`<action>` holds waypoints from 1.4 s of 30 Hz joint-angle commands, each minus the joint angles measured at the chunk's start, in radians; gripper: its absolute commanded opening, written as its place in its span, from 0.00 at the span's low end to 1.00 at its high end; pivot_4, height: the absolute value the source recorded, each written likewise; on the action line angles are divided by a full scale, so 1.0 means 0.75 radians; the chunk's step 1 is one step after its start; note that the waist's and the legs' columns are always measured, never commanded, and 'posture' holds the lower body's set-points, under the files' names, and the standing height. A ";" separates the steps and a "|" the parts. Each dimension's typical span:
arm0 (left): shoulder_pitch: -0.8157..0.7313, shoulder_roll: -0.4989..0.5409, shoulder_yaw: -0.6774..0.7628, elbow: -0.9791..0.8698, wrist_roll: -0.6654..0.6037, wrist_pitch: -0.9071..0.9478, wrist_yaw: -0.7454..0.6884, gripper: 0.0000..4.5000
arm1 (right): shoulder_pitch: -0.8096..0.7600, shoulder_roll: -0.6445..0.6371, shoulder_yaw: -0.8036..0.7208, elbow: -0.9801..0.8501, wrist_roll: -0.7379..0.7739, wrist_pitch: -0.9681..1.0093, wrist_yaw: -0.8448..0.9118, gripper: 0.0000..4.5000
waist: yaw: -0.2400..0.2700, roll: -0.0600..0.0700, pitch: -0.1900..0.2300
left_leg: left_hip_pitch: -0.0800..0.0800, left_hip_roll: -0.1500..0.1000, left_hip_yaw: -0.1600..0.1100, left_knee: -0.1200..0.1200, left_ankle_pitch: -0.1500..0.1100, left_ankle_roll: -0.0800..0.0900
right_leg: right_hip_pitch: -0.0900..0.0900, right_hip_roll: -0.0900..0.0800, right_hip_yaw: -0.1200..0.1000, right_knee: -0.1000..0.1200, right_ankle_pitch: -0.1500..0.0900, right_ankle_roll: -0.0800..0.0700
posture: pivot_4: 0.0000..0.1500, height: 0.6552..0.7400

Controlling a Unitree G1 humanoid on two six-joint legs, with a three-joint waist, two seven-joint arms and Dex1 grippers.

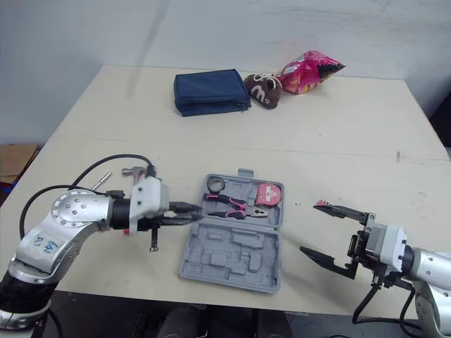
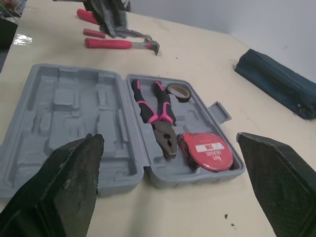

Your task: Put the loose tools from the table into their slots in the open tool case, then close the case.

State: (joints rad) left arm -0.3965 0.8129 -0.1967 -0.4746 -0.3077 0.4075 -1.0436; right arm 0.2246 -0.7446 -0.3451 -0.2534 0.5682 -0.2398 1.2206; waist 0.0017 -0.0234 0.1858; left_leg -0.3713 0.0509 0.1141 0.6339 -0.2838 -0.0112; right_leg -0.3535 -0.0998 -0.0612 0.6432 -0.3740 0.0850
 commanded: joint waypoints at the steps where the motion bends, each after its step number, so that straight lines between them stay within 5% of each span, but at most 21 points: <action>1: -0.123 -0.008 -0.174 0.080 0.148 -0.085 -0.100 0.01 | 0.019 -0.022 -0.049 -0.076 0.008 0.018 -0.027 1.00 | -0.002 0.000 0.000 | 0.000 0.000 0.000 0.000 0.000 0.000 | 0.000 0.001 0.000 0.000 0.000 0.000 | 1.00 1.00; 14: -0.471 -0.178 -0.499 0.124 0.382 0.429 -0.100 0.01 | 0.038 0.001 -0.025 -0.119 -0.017 0.036 -0.047 1.00 | -0.007 -0.001 0.001 | -0.003 0.000 0.002 0.004 0.000 0.004 | -0.004 0.004 0.004 0.003 0.000 0.002 | 1.00 1.00; 42: -0.447 -0.224 -0.563 0.190 0.521 0.335 -0.080 0.01 | 0.066 0.018 -0.040 -0.080 -0.026 -0.009 -0.026 1.00 | -0.001 -0.001 0.001 | -0.003 0.002 0.002 0.011 0.000 0.005 | -0.003 0.004 0.007 0.007 0.000 0.001 | 1.00 1.00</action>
State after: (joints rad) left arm -0.7381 0.6573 -0.6183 -0.3293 0.0818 0.6847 -1.1109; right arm 0.2702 -0.7327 -0.3573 -0.3081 0.5370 -0.2229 1.1935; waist 0.0007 -0.0244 0.1865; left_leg -0.3737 0.0524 0.1154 0.6429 -0.2839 -0.0075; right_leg -0.3560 -0.0970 -0.0563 0.6489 -0.3739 0.0859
